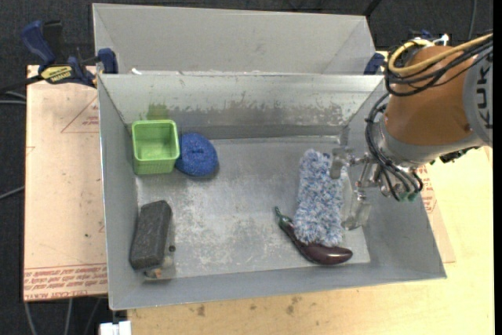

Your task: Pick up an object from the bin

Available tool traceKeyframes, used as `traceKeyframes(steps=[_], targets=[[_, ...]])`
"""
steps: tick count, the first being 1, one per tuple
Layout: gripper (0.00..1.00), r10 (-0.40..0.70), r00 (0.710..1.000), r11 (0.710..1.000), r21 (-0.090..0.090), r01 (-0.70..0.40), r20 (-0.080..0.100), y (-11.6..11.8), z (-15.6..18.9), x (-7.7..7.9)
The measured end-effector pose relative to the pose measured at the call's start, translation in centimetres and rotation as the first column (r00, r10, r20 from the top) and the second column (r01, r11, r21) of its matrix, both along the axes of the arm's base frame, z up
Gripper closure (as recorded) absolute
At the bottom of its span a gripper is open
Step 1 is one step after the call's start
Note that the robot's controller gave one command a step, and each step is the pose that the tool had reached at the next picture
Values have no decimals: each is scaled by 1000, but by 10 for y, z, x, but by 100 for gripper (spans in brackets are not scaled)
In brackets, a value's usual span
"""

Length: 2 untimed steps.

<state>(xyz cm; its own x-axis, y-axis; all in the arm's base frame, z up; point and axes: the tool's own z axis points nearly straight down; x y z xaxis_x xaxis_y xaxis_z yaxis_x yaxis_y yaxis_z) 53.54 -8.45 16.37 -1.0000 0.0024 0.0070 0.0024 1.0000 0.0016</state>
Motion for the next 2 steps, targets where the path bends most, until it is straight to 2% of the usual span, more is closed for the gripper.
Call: traceKeyframes(steps=[1,2], targets=[[0,2,1000,1000,-1,-2,8,0,4,2],[0,72,997,997,-3,-72,14,27,-35,26]])
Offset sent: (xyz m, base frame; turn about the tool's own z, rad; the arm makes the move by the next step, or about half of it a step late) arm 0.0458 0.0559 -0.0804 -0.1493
